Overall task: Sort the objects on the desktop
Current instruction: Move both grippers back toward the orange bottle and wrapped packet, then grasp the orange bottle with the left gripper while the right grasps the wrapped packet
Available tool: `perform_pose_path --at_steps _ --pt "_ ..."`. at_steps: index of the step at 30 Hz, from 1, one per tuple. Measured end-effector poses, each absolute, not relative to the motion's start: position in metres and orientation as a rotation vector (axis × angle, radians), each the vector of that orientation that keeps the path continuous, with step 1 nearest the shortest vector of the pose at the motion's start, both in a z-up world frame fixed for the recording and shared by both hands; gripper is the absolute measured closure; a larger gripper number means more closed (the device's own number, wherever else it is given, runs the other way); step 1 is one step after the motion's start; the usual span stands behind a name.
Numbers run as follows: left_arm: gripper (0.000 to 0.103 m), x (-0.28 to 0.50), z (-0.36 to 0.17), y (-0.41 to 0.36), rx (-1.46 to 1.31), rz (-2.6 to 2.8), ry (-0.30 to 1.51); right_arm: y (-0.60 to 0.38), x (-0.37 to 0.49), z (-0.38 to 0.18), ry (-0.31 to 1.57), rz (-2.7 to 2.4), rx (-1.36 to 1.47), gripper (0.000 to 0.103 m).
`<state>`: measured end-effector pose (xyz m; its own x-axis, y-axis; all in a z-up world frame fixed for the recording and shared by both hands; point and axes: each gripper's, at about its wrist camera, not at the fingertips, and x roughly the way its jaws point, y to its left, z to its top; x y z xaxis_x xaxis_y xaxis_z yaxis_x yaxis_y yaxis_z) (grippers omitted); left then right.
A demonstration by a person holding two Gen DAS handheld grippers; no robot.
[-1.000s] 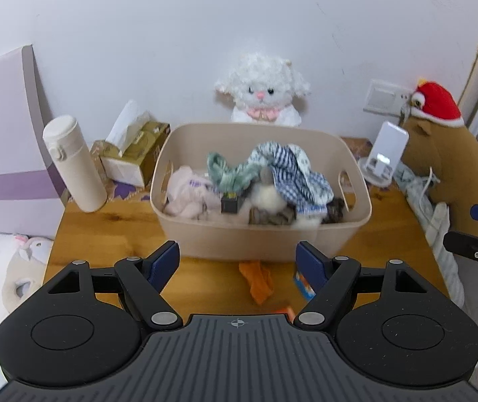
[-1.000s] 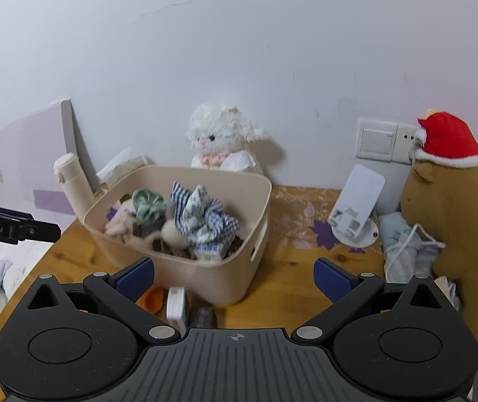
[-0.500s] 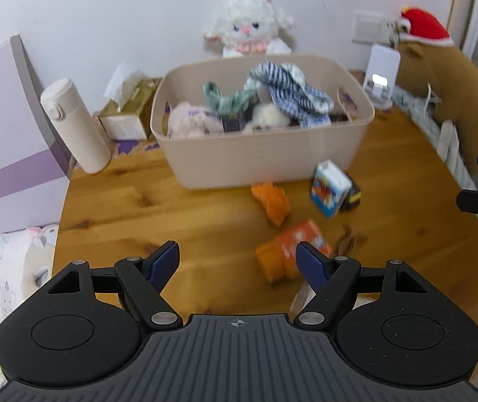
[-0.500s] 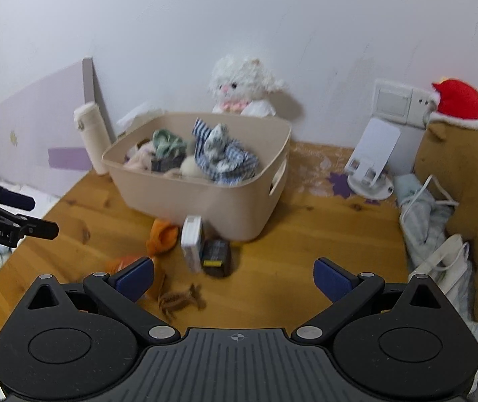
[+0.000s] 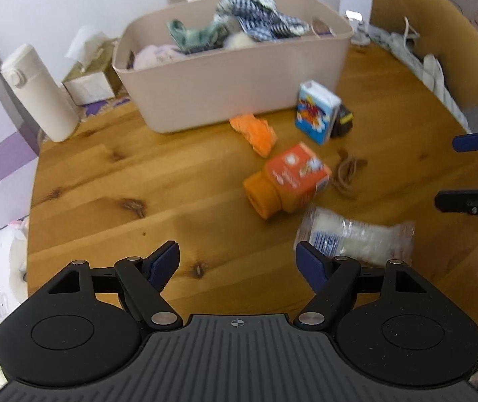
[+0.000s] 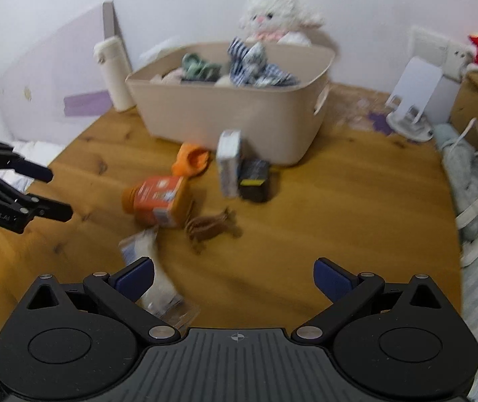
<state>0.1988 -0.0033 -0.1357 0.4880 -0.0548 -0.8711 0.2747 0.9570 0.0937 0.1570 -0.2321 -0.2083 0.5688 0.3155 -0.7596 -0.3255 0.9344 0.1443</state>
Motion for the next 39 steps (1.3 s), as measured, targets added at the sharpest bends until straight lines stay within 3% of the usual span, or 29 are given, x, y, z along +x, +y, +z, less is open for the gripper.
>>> perform_pose_path --at_steps 20,30,39 --pt "0.025 0.228 -0.168 -0.008 0.321 -0.364 1.064 -0.155 0.168 -0.249 0.924 0.528 -0.182 0.0" --pt "0.025 0.248 -0.175 -0.016 0.398 -0.437 1.032 -0.14 0.171 -0.266 0.934 0.513 -0.297 0.019" --pt "0.025 0.267 -0.184 -0.037 0.476 -0.506 1.007 -0.153 0.178 -0.269 0.94 0.475 -0.249 0.02"
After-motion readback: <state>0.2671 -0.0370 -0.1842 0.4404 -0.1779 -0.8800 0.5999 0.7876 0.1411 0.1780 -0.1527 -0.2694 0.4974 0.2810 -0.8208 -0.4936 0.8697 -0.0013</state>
